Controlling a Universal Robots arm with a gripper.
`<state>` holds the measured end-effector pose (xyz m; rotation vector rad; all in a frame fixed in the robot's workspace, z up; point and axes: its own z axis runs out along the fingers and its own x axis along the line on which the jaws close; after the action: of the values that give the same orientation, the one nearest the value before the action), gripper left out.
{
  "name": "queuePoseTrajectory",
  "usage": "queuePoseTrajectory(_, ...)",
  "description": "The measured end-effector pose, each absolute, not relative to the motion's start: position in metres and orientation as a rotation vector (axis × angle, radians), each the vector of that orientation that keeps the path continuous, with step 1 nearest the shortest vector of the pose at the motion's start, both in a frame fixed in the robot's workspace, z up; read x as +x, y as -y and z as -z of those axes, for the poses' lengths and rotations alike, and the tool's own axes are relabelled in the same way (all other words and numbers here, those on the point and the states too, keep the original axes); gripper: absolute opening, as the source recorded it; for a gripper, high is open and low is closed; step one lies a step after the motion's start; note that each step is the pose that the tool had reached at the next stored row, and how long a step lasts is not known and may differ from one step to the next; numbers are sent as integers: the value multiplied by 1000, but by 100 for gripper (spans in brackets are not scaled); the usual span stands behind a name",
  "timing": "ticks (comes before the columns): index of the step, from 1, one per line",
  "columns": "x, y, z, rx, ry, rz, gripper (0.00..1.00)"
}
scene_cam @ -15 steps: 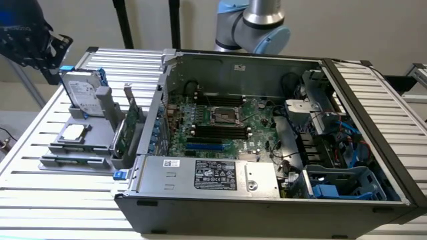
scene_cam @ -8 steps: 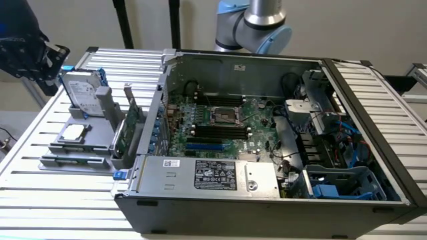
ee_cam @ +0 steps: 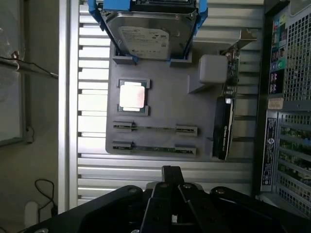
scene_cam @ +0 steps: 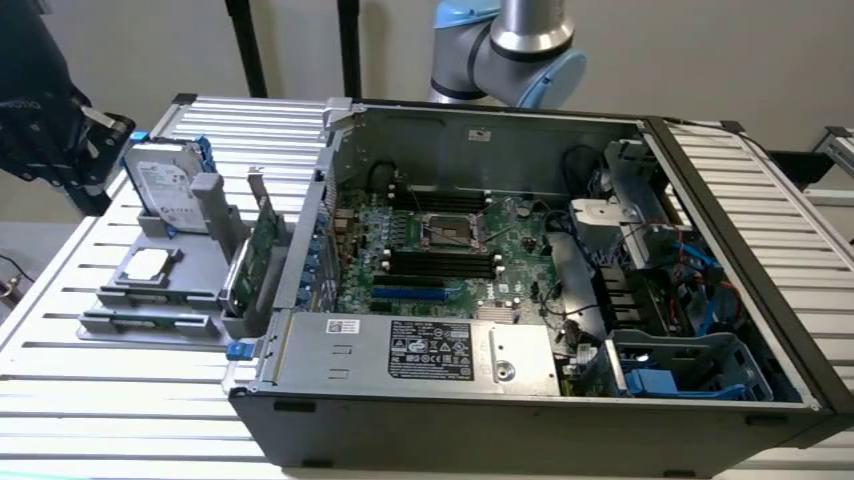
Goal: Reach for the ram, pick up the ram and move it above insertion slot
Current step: 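Reach for the ram, then pick up the ram and move it above insertion slot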
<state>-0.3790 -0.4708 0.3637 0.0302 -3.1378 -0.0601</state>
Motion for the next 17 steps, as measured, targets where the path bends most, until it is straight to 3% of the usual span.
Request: queuePoseTrajectory(17, -379, 471, -364, 445, 3095, 59, 11)
